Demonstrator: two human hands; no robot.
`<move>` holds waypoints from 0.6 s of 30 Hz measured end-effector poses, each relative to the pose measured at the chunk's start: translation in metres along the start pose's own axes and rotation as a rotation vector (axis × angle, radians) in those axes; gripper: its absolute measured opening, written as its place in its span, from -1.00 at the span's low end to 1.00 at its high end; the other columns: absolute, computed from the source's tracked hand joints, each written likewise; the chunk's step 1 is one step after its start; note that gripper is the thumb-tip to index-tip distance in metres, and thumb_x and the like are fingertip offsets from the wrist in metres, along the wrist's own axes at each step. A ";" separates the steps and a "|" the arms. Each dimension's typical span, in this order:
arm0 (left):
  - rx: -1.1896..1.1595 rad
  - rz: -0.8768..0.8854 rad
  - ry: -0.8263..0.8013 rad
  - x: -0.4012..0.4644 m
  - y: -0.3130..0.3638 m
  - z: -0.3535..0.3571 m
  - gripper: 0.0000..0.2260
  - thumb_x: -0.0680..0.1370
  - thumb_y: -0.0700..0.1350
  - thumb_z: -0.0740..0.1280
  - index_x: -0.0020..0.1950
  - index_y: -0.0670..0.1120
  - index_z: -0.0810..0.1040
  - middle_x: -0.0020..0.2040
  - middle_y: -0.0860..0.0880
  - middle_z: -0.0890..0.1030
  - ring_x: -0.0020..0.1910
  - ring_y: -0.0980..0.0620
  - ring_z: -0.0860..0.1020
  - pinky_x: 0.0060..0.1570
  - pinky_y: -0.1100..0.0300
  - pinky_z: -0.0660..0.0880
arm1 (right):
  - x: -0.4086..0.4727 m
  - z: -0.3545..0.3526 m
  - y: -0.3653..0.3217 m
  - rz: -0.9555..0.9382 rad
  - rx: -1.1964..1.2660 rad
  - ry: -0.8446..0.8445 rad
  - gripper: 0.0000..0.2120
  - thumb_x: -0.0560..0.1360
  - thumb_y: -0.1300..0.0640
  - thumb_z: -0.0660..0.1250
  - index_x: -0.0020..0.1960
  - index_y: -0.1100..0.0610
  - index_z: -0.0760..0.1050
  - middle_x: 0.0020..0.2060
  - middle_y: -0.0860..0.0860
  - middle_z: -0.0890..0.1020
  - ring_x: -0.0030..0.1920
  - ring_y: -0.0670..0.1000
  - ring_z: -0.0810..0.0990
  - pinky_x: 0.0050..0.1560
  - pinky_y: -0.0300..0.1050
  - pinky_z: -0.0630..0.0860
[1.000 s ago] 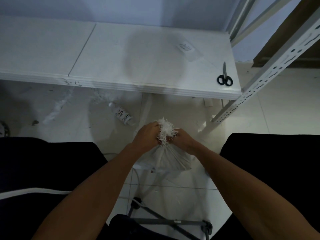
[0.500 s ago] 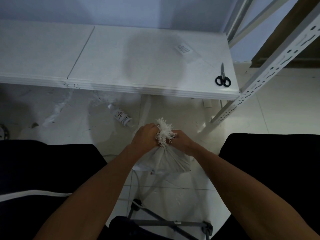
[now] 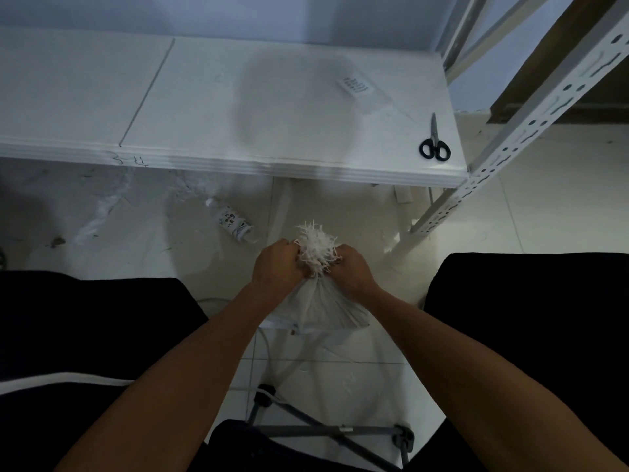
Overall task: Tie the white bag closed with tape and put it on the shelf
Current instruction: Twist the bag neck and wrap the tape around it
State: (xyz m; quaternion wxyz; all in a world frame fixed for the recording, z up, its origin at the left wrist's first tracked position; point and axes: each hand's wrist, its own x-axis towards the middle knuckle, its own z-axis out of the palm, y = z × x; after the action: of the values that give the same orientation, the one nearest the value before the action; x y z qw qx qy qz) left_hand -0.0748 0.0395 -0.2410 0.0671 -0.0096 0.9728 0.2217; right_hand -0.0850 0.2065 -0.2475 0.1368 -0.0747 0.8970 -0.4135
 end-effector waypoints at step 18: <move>-0.302 -0.276 0.128 -0.015 0.006 0.021 -0.86 0.34 -0.13 0.39 -0.37 -0.15 0.51 -0.46 -0.05 0.56 -0.42 -0.07 0.56 -0.37 0.03 0.52 | -0.007 -0.016 -0.010 -0.008 -0.104 -0.085 -0.89 0.43 0.19 0.43 -0.13 0.24 0.67 -0.25 -0.01 0.59 -0.22 -0.03 0.51 -0.29 -0.38 0.32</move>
State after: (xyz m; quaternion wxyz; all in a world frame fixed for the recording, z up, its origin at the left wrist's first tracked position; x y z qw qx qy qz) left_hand -0.0577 0.0541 -0.2549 0.0326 -0.1669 0.9202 0.3527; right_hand -0.0833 0.2134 -0.2287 0.1691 -0.1030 0.9104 -0.3633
